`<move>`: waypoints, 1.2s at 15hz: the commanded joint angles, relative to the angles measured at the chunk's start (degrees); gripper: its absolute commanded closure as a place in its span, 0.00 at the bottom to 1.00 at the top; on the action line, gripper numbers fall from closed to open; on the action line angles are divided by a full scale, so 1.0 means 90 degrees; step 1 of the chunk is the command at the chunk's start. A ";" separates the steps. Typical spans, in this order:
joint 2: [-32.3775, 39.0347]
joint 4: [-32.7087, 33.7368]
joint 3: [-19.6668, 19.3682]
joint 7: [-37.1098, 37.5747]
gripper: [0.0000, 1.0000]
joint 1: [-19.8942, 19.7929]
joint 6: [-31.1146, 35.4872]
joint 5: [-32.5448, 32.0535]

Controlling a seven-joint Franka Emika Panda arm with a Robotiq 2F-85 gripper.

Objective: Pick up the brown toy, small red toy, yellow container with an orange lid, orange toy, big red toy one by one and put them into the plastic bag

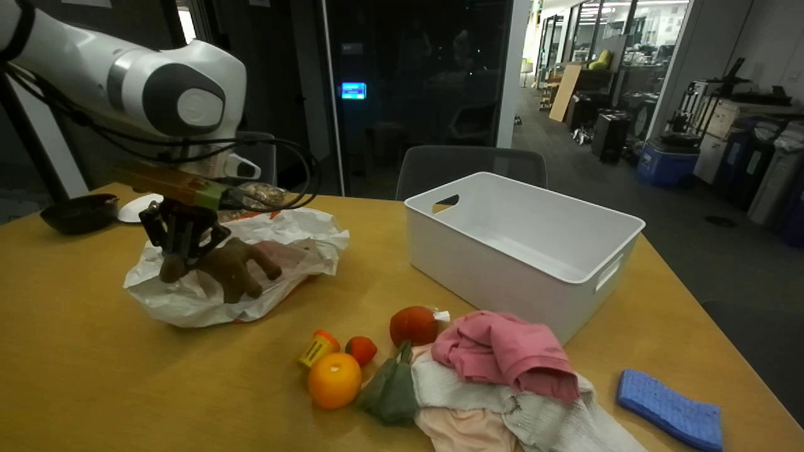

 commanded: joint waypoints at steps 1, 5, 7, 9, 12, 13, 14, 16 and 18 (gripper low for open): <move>0.0784 0.0764 0.0267 0.0716 0.88 -0.0080 -0.0373 -0.0341; 0.0857 0.0861 0.0551 0.0317 0.89 0.0018 0.0082 -0.1003; 0.0802 0.0850 0.0639 0.0212 0.89 0.0015 0.0283 -0.1272; 0.0898 0.0885 0.0671 0.0119 0.89 -0.0018 0.0415 -0.1487; 0.1140 0.0850 0.0631 0.0159 0.89 -0.0075 0.0832 -0.1898; 0.1205 0.0817 0.0625 0.0175 0.89 -0.0090 0.1044 -0.1995; 0.1299 0.0781 0.0614 0.0242 0.88 -0.0101 0.1323 -0.2155; 0.1481 0.0731 0.0600 0.0342 0.88 -0.0128 0.1809 -0.2243; 0.1612 0.0661 0.0612 0.0334 0.88 -0.0147 0.2194 -0.2226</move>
